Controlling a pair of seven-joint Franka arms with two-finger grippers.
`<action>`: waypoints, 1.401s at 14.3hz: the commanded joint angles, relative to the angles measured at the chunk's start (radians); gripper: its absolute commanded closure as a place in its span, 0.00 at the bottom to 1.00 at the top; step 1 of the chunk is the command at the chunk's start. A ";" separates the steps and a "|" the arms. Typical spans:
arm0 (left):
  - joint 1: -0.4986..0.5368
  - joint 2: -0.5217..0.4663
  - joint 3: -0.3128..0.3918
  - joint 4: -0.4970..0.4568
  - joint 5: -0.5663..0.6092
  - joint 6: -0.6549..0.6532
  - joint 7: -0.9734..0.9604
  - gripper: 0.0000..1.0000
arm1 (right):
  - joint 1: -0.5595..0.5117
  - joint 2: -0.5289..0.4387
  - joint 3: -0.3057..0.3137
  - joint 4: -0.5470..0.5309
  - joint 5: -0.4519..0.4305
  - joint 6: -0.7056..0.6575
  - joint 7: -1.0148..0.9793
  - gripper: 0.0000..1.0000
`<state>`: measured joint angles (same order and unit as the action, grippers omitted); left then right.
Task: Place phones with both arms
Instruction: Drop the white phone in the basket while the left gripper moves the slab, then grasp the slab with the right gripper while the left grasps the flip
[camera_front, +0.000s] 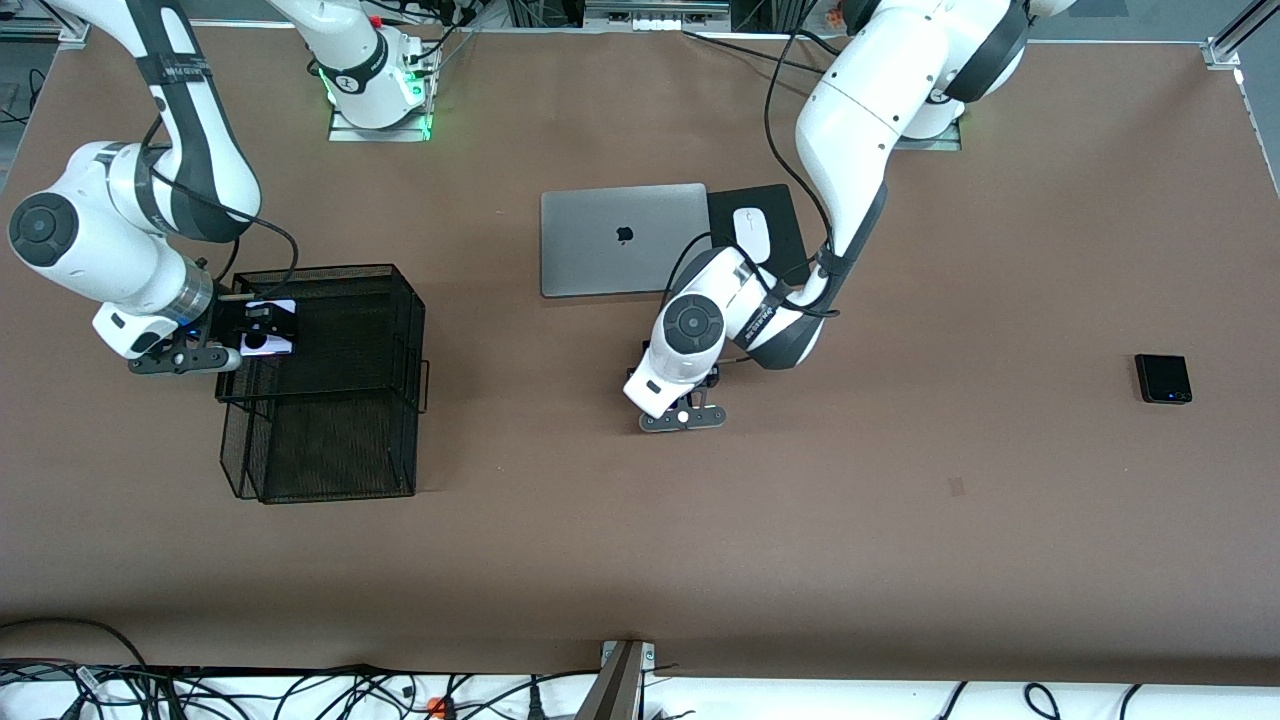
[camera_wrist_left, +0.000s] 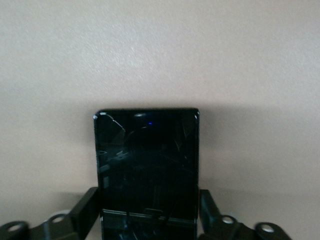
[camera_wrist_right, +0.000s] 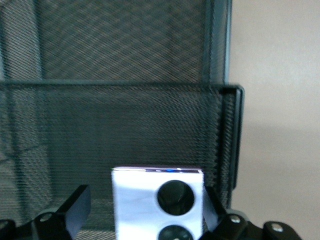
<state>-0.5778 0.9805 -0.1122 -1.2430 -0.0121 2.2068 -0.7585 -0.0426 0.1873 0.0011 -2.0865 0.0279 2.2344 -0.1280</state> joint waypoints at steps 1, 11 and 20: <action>-0.008 0.000 0.019 0.045 -0.003 -0.039 0.001 0.00 | 0.016 0.003 0.057 0.181 0.018 -0.212 0.112 0.00; 0.238 -0.219 0.088 -0.005 0.073 -0.415 0.396 0.00 | 0.449 0.286 0.073 0.610 0.018 -0.288 0.661 0.00; 0.688 -0.395 0.088 -0.188 0.199 -0.386 0.986 0.00 | 0.728 0.645 0.059 0.781 -0.035 0.114 0.826 0.00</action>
<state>0.0259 0.6349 -0.0041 -1.3569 0.1411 1.7923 0.1173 0.6586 0.7758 0.0742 -1.3659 0.0199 2.3174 0.6859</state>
